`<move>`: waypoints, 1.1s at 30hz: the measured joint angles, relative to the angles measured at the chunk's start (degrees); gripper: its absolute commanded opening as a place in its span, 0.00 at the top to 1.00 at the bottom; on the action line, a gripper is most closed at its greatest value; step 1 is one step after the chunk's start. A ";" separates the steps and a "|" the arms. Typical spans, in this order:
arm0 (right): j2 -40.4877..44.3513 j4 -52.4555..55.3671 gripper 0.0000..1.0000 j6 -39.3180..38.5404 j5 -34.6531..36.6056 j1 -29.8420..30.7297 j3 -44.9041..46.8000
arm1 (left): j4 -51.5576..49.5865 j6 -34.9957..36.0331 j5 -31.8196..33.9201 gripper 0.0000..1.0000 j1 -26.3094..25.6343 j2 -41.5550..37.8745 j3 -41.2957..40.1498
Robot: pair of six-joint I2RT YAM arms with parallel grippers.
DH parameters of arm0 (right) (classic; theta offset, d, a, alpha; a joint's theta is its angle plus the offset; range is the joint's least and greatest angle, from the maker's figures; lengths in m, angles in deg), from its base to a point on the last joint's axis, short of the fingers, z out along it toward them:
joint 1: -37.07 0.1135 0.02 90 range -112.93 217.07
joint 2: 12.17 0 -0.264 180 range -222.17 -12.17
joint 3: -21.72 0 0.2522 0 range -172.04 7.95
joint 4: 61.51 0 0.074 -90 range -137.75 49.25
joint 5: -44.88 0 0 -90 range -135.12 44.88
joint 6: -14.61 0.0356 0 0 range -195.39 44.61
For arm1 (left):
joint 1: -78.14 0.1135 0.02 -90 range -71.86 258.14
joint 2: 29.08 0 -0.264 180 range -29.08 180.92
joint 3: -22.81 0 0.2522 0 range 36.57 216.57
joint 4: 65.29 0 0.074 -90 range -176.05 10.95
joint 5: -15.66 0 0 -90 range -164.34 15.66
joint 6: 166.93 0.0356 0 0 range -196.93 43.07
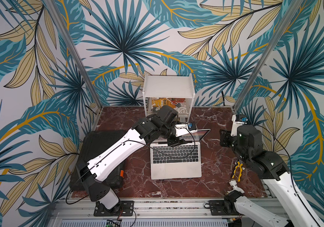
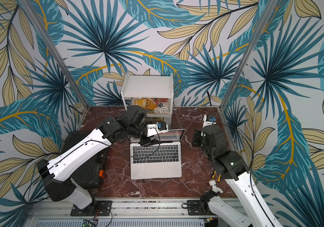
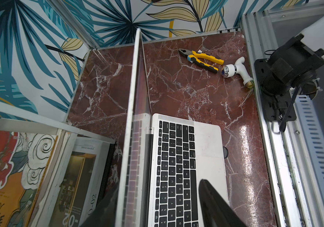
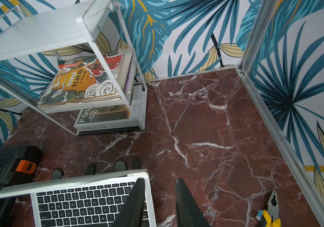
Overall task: Close the laptop lid and set it aside
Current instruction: Close the lid of the laptop.
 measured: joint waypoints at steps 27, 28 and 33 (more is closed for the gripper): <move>-5.46 -3.85 0.74 -3.39 -18.27 0.00 -0.81 | 12.70 -6.23 -8.92 0.34 -4.46 -7.39 -15.54; -5.42 -4.02 0.74 -3.43 -18.64 0.00 -0.81 | 13.09 -6.36 -9.22 0.34 -4.74 -7.41 -16.13; -4.72 -5.46 0.74 -3.63 -21.81 0.00 -0.13 | 14.91 -8.11 -11.72 0.30 -5.40 -7.41 -20.15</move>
